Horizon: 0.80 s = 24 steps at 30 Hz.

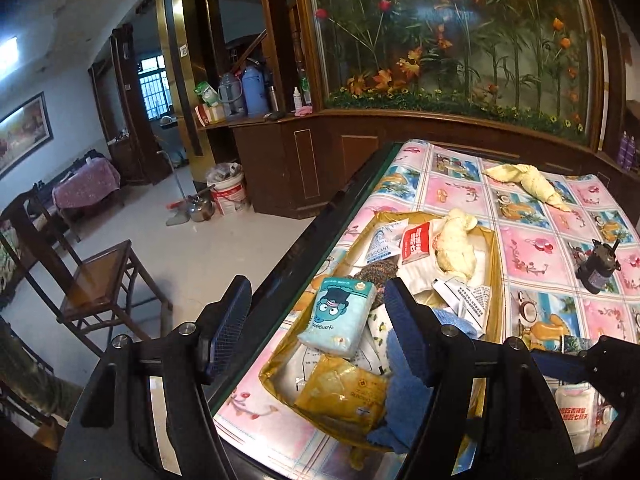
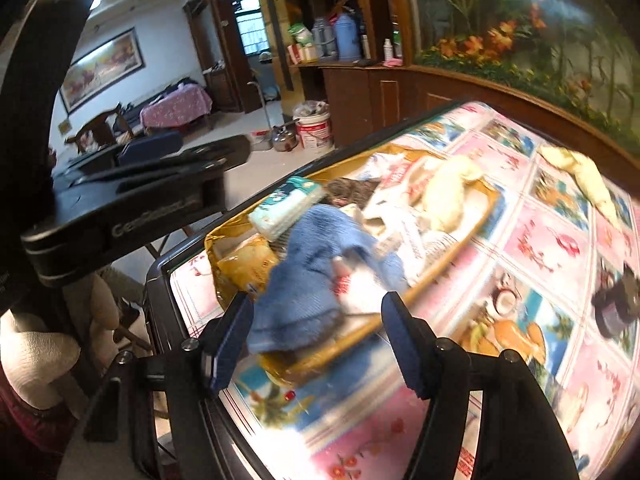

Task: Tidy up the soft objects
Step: 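Grasp the small blue knit towel with the right tool while the left tool grasps a clear packet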

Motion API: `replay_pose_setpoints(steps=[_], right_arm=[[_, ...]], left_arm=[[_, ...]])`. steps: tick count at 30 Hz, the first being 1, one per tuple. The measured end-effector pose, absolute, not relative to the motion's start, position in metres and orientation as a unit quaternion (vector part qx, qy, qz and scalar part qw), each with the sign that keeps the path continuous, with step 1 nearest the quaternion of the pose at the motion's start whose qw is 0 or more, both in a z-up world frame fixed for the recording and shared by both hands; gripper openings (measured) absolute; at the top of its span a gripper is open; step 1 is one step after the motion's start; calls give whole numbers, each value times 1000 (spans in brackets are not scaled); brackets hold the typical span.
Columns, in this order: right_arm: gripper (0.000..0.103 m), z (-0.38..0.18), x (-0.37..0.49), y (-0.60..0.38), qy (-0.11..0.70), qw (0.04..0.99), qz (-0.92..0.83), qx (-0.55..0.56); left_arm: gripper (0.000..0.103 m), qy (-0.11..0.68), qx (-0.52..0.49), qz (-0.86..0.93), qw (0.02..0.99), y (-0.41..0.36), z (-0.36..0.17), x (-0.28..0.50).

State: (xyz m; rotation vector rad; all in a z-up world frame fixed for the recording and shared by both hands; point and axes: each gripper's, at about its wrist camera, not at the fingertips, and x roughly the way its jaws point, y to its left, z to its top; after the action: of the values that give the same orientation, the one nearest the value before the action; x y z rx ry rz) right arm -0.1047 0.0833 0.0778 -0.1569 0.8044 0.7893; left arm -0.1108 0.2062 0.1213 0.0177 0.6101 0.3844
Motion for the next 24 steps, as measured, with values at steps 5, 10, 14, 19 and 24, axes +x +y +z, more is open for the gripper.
replay_pose_setpoints(steps=[5, 10, 14, 19, 24], right_arm=[[66, 75, -99, 66, 388, 848, 358, -45], [66, 69, -97, 41, 396, 851, 345, -23], [66, 65, -96, 24, 398, 854, 336, -6], [66, 62, -92, -1, 402, 857, 323, 16], [66, 59, -93, -21, 402, 859, 315, 30]], left_arm=[[70, 302, 26, 190, 934, 193, 120, -112], [70, 306, 39, 187, 932, 181, 120, -110], [70, 309, 52, 184, 931, 170, 120, -110], [70, 313, 66, 179, 930, 155, 119, -108], [70, 318, 78, 172, 929, 141, 117, -105]])
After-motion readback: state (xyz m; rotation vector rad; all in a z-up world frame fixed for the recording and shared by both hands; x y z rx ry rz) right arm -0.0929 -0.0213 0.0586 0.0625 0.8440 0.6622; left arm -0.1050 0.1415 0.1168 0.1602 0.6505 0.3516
